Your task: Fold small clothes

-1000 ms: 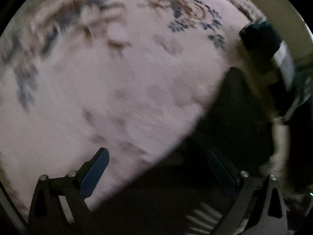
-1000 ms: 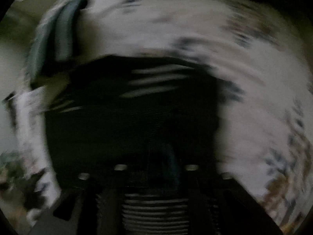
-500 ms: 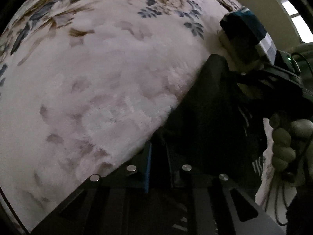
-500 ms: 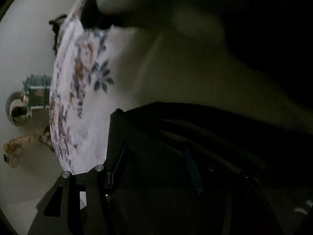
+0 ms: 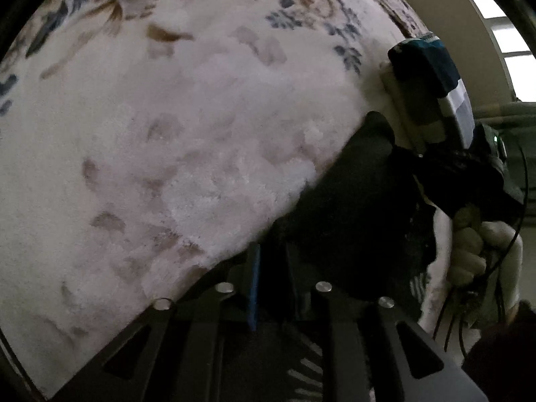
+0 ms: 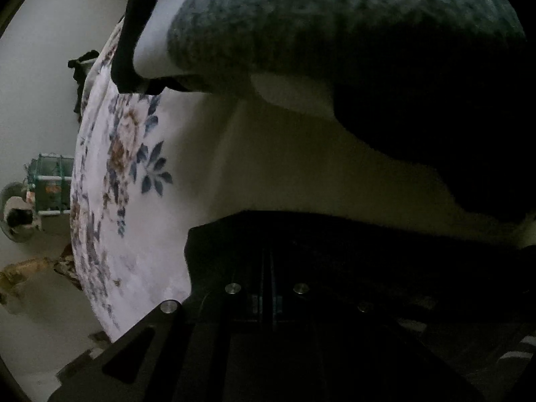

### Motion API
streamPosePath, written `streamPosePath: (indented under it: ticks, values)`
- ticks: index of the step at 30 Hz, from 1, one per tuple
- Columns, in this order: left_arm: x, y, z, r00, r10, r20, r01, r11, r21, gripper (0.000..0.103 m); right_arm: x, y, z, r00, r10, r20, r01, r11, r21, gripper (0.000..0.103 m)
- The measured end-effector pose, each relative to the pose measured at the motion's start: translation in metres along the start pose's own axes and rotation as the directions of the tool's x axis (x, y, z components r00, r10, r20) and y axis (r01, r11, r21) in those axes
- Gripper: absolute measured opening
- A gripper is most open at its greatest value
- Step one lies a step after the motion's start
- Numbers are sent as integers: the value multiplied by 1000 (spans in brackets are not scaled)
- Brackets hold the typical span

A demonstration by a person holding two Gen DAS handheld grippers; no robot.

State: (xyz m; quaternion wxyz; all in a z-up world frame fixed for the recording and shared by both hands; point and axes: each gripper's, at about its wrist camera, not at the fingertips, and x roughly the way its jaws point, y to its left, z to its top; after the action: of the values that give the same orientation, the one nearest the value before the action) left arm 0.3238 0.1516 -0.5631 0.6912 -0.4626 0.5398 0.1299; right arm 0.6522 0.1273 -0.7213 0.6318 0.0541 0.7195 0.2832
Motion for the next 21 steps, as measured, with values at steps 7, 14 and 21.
streamPosePath:
  ticks: [7, 14, 21]
  values:
    - [-29, -21, 1, 986, 141, 87, -155, 971, 185, 38, -68, -42, -42, 995, 82, 53, -90, 980, 176, 46]
    - [-27, -52, -27, 980, 166, 107, -194, 919, 343, 50, -197, -163, -198, 969, -149, 198, 50, 900, 432, 60]
    - [12, -45, -97, 939, 335, 77, -335, 842, 422, 50, -233, -246, -282, 943, -297, 147, 175, 824, 539, 60]
